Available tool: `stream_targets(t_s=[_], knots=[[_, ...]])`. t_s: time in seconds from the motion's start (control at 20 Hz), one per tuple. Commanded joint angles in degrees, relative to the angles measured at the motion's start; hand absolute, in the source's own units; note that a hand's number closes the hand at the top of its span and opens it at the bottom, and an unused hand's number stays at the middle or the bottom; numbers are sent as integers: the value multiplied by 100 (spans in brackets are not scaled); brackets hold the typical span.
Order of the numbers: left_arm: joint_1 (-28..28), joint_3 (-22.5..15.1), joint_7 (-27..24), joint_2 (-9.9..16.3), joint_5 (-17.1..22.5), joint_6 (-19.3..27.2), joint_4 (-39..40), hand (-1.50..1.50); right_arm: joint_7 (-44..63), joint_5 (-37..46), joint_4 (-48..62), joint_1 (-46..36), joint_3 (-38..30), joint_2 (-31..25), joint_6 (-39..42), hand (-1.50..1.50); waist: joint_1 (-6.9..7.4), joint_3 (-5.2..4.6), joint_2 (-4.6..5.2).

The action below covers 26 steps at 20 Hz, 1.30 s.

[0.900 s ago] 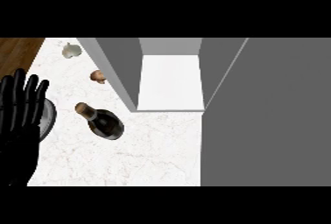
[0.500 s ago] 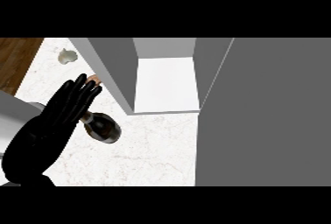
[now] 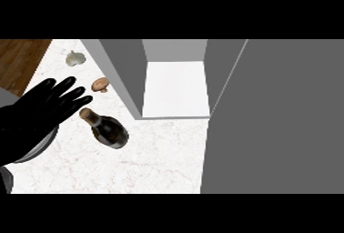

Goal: Pick up the wine, place it into the cabinet and close the cabinet

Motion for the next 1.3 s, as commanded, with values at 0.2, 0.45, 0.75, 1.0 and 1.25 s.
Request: stream_targets(t_s=[0.2,0.45,0.75,1.0,1.25], knots=[[-341,401,989,836,1649,257,-211,-150,1641,476,-1214,-433,542,23,-547,-150,120,2,1],[-550,637,1173,912,1739,175,144,-150,1547,729,-1285,-312,847,32,-627,-150,79,5,4],[-342,889,1269,976,1742,-85,262,-150,2016,643,-1446,-672,701,-102,-878,-150,90,4,5],[-407,655,1166,604,985,-151,545,-150,2186,902,-1739,-524,1161,-192,-1114,-150,17,1,4],[-486,614,1190,436,914,-70,663,-150,2220,1302,-1741,-590,1585,-249,-1381,-150,6,0,-8]])
